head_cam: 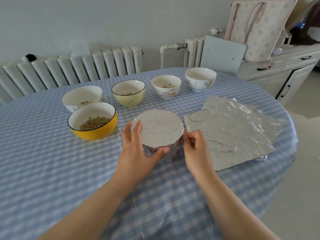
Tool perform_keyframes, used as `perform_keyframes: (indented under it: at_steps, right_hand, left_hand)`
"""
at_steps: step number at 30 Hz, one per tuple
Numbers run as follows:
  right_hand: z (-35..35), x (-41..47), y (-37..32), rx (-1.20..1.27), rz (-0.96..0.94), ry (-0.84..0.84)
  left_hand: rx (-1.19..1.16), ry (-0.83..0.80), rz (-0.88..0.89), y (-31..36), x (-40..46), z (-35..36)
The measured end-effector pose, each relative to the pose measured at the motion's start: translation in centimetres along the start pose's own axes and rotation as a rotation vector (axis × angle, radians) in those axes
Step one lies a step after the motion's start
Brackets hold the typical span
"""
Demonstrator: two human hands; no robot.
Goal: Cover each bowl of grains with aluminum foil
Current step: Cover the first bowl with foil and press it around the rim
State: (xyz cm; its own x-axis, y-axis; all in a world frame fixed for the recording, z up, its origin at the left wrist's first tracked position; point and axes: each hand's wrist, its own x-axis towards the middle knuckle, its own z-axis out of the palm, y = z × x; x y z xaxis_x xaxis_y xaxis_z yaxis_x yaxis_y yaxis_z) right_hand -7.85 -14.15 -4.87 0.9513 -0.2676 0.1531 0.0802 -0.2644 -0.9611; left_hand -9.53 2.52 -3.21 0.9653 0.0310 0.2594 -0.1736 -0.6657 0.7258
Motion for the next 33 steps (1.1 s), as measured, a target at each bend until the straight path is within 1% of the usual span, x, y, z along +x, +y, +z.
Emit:
perform_keyframes:
  at_steps: [5, 12, 15, 18, 20, 22, 24, 29, 33]
  right_hand:
    - [0.9, 0.0, -0.6, 0.304, 0.110, 0.034]
    - [2.1, 0.4, -0.8, 0.455, 0.234, 0.137]
    - [2.1, 0.6, -1.2, 0.545, 0.288, 0.143]
    - [1.9, 0.5, -1.4, 0.759, 0.360, 0.136]
    - [2.2, -0.1, -1.2, 0.843, 0.330, 0.102]
    - [2.6, -0.8, -1.0, 0.795, 0.254, 0.056]
    - [3.0, -1.1, -1.0, 0.741, 0.215, 0.062]
    - [2.9, -0.6, -1.4, 0.681, 0.235, 0.099]
    - [2.6, -0.1, -1.1, 0.554, 0.236, 0.134]
  left_hand:
    - [0.019, 0.004, -0.007, 0.1, -0.1, 0.0]
    - [0.036, 0.013, -0.002, 0.0, 0.0, 0.0]
    - [0.034, 0.009, -0.003, 0.1, 0.0, 0.0]
    - [0.030, 0.007, 0.005, 0.1, 0.0, -0.1]
    - [0.030, 0.002, 0.001, 0.1, 0.0, 0.0]
    - [0.016, 0.002, -0.005, 0.1, -0.1, 0.0]
    - [0.008, 0.007, -0.002, 0.1, -0.1, 0.0]
    - [0.004, 0.007, 0.000, 0.0, 0.0, 0.0]
    - [-0.003, 0.004, 0.009, -0.1, 0.0, 0.0]
